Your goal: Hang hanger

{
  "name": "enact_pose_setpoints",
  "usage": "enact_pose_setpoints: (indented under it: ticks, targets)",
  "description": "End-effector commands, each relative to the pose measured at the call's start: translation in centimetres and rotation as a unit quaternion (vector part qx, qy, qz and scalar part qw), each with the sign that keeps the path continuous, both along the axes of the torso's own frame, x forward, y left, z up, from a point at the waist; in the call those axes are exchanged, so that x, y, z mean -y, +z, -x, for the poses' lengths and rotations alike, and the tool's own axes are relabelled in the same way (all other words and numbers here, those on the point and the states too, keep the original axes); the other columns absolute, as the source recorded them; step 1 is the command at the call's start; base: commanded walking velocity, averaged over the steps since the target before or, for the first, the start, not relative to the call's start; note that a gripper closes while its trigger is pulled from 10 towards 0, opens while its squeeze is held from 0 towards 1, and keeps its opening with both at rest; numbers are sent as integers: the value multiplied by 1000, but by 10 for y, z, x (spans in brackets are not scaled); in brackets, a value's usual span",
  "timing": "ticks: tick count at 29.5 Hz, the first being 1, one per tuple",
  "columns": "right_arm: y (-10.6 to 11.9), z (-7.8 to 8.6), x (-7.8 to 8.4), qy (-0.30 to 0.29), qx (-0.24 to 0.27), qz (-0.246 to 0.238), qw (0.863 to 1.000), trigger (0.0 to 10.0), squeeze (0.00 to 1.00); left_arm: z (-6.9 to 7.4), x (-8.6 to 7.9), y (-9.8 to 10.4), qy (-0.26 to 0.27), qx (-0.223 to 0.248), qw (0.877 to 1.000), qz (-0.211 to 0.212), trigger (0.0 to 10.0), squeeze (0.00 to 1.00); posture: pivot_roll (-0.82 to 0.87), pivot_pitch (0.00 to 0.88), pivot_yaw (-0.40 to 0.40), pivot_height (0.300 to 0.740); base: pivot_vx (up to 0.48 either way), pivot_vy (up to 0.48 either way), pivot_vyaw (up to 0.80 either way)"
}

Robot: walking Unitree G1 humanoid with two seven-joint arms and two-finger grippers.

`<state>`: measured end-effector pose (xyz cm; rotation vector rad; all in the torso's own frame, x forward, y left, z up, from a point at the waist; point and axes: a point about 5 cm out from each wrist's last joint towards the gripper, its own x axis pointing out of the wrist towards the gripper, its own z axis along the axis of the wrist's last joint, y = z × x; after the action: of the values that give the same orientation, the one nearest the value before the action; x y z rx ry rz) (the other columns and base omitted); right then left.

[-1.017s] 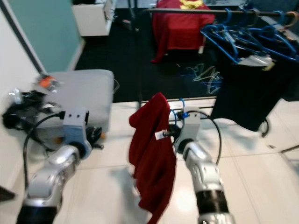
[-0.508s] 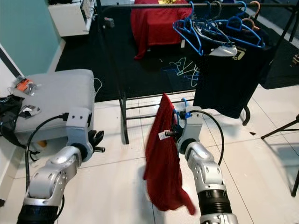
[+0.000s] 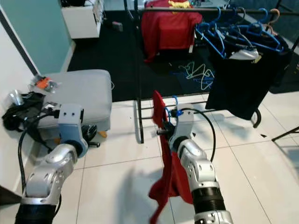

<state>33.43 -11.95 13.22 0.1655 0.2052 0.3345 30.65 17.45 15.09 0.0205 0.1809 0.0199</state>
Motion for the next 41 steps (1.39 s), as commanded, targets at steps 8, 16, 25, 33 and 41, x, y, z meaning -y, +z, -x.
enact_pose_setpoints:
  ticks: [8, 16, 25, 33, 41]
  targets:
    - [3, 0, 3, 23, 23, 37, 999, 10000, 0, 1, -1, -4, -3, -1, 1000, -22, 10000, 0, 14, 110, -19, 740, 0, 0, 0]
    - [4, 0, 8, 30, 33, 55, 997, 10000, 0, 0, -1, -3, -7, 3, 1000, -12, 10000, 0, 6, 105, -11, 740, 0, 0, 0]
    - [3, 2, 8, 39, 28, 54, 997, 10000, 0, -1, 0, -2, -5, 8, 1000, -6, 10000, 0, 5, 101, -13, 740, 0, 0, 0]
    - [0, 4, 6, 46, 21, 50, 997, 10000, 0, 1, -4, -5, 9, -5, 1000, 1, 10000, 0, 8, 96, -14, 740, 0, -264, 0]
    - [0, 4, 6, 52, 22, 51, 997, 10000, 0, 3, -1, -8, -4, -13, 1000, 4, 10000, 0, 9, 96, -13, 740, 0, 0, 0]
